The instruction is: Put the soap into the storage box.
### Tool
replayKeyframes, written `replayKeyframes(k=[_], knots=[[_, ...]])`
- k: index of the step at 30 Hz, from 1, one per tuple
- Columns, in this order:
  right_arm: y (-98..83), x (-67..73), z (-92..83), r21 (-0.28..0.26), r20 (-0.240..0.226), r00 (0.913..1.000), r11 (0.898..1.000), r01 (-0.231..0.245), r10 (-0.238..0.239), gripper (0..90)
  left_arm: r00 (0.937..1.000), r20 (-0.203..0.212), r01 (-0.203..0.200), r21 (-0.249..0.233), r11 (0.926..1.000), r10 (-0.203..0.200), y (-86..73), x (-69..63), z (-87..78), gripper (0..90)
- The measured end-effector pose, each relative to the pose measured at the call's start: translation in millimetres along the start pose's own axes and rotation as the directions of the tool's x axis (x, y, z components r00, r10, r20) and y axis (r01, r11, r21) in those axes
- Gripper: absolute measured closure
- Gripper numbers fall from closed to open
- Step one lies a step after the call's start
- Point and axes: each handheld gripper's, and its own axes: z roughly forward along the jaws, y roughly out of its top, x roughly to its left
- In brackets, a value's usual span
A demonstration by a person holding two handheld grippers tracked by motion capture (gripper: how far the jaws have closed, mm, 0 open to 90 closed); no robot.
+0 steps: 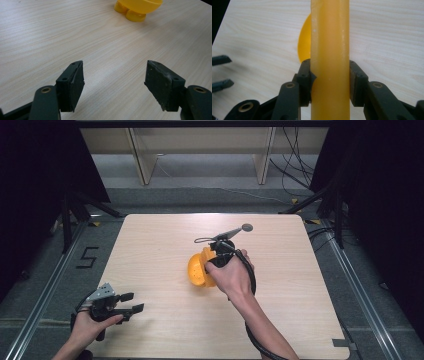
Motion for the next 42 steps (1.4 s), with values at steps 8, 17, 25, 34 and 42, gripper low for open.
replayKeyframes(k=[8, 17, 25, 34, 42], knots=[[20.0, 4.2, 10.2, 0.003, 0.022, 0.9979, 0.998, -0.061, 0.061, 61.9, 1.0, 0.002, 0.0, 0.005, 1.0, 0.0, -0.2, 0.1, 0.1, 30.8], [29.8, 14.7, 25.5, 0.016, 0.05, 0.9963, 0.997, -0.071, 0.07, 61.9, 1.0, 0.005, 0.002, 0.001, 1.0, -0.002, -0.1, -0.2, -0.3, 30.8], [35.0, 19.3, 34.7, 0.009, 0.086, 0.9937, 0.997, -0.073, 0.072, 61.9, 0.9999, 0.01, 0.008, 0.002, 1.0, -0.008, -0.3, -0.5, 0.3, 30.7], [32.8, 27.8, 42.7, 0.007, 0.088, 0.9925, 0.996, -0.086, 0.085, 61.9, 0.9999, 0.011, 0.005, 0.008, 1.0, -0.006, -0.5, -0.6, 0.1, 30.7], [30.6, 28.5, 52.6, 0.014, 0.097, 0.9925, 0.997, -0.075, 0.074, 61.9, 0.9998, 0.014, 0.01, 0.005, 0.9999, -0.01, -0.7, -0.9, 0.2, 30.7]])
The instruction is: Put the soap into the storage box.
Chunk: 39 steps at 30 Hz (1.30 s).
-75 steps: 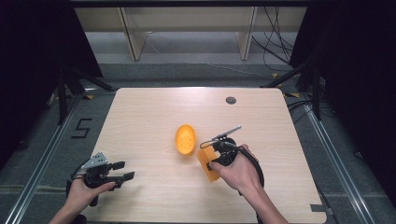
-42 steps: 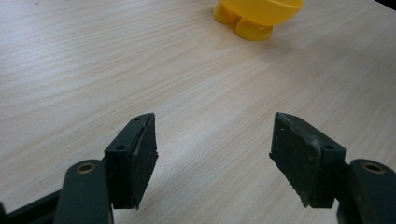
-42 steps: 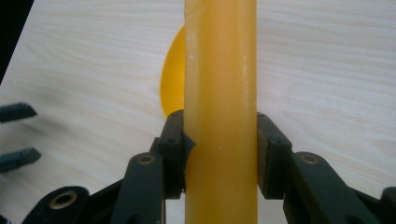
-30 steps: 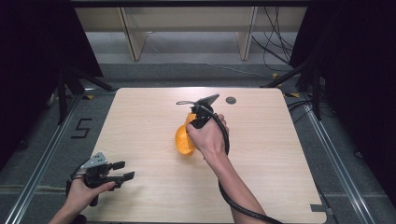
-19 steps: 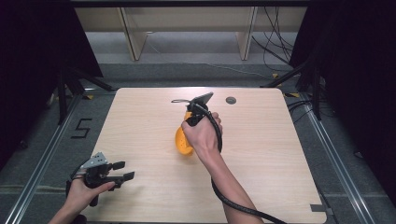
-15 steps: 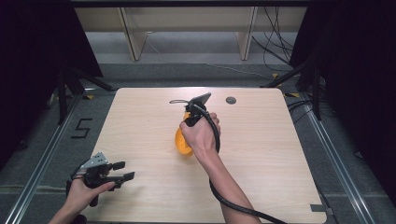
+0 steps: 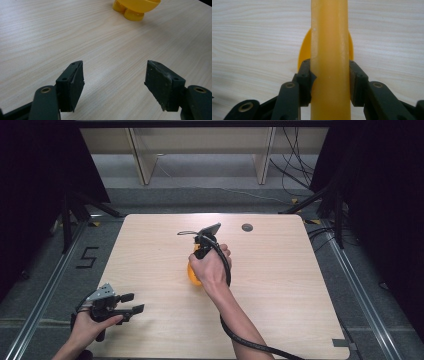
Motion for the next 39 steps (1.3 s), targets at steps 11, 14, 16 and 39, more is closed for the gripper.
replayKeyframes(k=[11, 14, 16, 39], knots=[[-2.4, 4.5, 9.1, 0.0, 0.026, 0.9996, 1.0, -0.004, 0.004, 61.9, 1.0, 0.002, -0.009, 0.012, 0.9999, 0.009, -0.1, -0.3, 0.0, 30.7], [-3.7, 4.2, 12.7, -0.013, 0.039, 0.9991, 1.0, 0.019, -0.019, 61.9, 1.0, 0.005, -0.009, 0.013, 0.9999, 0.009, -0.3, -0.3, 0.3, 30.6], [-3.8, 4.3, 15.2, -0.006, 0.042, 0.9988, 1.0, 0.026, -0.026, 61.8, 0.9999, 0.006, -0.009, 0.013, 0.9999, 0.009, -0.4, -0.3, 0.3, 30.6], [-10.6, 9.6, 16.8, -0.016, 0.065, 0.977, 0.979, 0.205, -0.203, 48.5, 0.9998, 0.017, -0.009, 0.011, 0.9999, 0.008, -1.0, -1.0, 1.9, 30.3]])
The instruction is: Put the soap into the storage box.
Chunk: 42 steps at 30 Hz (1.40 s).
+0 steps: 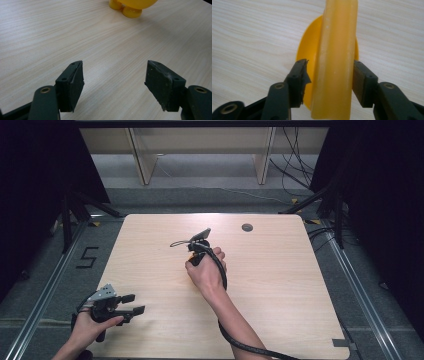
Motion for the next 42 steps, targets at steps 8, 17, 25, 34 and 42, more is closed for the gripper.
replayKeyframes(k=[8, 17, 25, 34, 42], knots=[[0.5, 0.8, -5.6, -0.024, -0.008, 0.9997, 0.999, 0.023, -0.023, 42.1, 1.0, 0.002, 0.001, -0.002, 1.0, -0.001, -0.2, -0.1, 0.1, 30.2], [0.0, -4.4, -11.6, -0.047, -0.01, 0.9986, 0.998, 0.052, -0.053, 39.2, 1.0, 0.002, -0.006, 0.007, 1.0, 0.006, -0.3, 0.5, 0.0, 30.2], [0.1, -7.8, -15.6, -0.054, -0.022, 0.9991, 0.998, 0.035, -0.036, 38.8, 1.0, -0.002, 0.002, 0.014, 0.9999, -0.002, -0.4, -0.1, 0.4, 30.2], [-1.3, -7.3, -18.9, -0.058, -0.02, 0.9996, 0.998, 0.018, -0.019, 39.0, 1.0, -0.002, -0.008, 0.008, 0.9999, 0.008, -0.5, 0.4, 0.2, 30.2], [-14.5, -20.9, -35.5, -0.078, -0.069, 0.9937, 0.993, 0.083, -0.088, 39.6, 1.0, -0.001, -0.002, 0.005, 1.0, 0.002, -0.8, 0.7, 0.1, 30.2]])
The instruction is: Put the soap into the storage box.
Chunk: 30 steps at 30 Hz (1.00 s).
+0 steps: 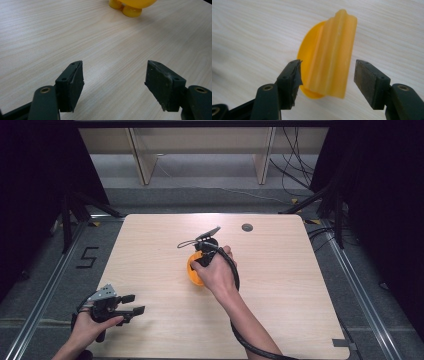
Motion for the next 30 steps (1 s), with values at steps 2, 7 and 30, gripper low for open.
replayKeyframes(k=[2, 7, 30], knots=[[-4.7, -6.7, -4.8, -0.003, 0.01, 0.9996, 1.0, 0.027, -0.027, 40.3, 1.0, -0.001, -0.001, 0.0, 1.0, 0.001, 0.1, 0.0, 0.1, 30.2], [-28.0, -28.1, -22.4, -0.032, -0.059, 0.9958, 0.997, 0.068, -0.069, 42.9, 1.0, -0.006, 0.008, 0.005, 1.0, -0.008, 0.3, 0.3, 0.0, 30.2], [-167.8, -120.6, -16.1, -0.236, -0.119, 0.9777, 0.961, 0.141, -0.173, 54.9, 0.9993, -0.036, 0.014, -0.018, 0.9997, -0.014, -0.5, 2.1, 2.9, 30.3]])
